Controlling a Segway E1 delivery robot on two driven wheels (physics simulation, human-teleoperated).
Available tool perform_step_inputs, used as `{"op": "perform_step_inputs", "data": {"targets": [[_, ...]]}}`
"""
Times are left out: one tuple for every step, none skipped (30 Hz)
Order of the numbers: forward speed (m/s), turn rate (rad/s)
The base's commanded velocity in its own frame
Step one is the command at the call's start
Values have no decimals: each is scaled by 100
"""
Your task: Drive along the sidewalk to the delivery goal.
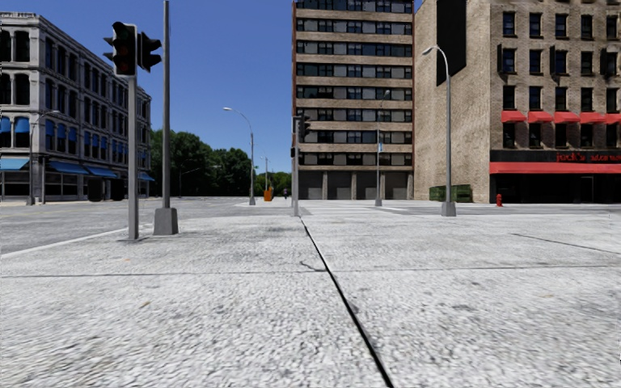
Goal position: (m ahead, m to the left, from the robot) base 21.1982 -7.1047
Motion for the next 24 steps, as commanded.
{"op": "perform_step_inputs", "data": {"targets": [[200,-102],[200,-60],[200,-60],[200,-12],[200,-4],[200,-2],[200,-1],[200,-1],[200,-1],[200,-1],[200,0],[200,0],[200,0],[200,0],[200,0],[200,0],[200,0],[200,0],[200,0],[200,0],[200,0],[200,0],[200,0],[200,0]]}}
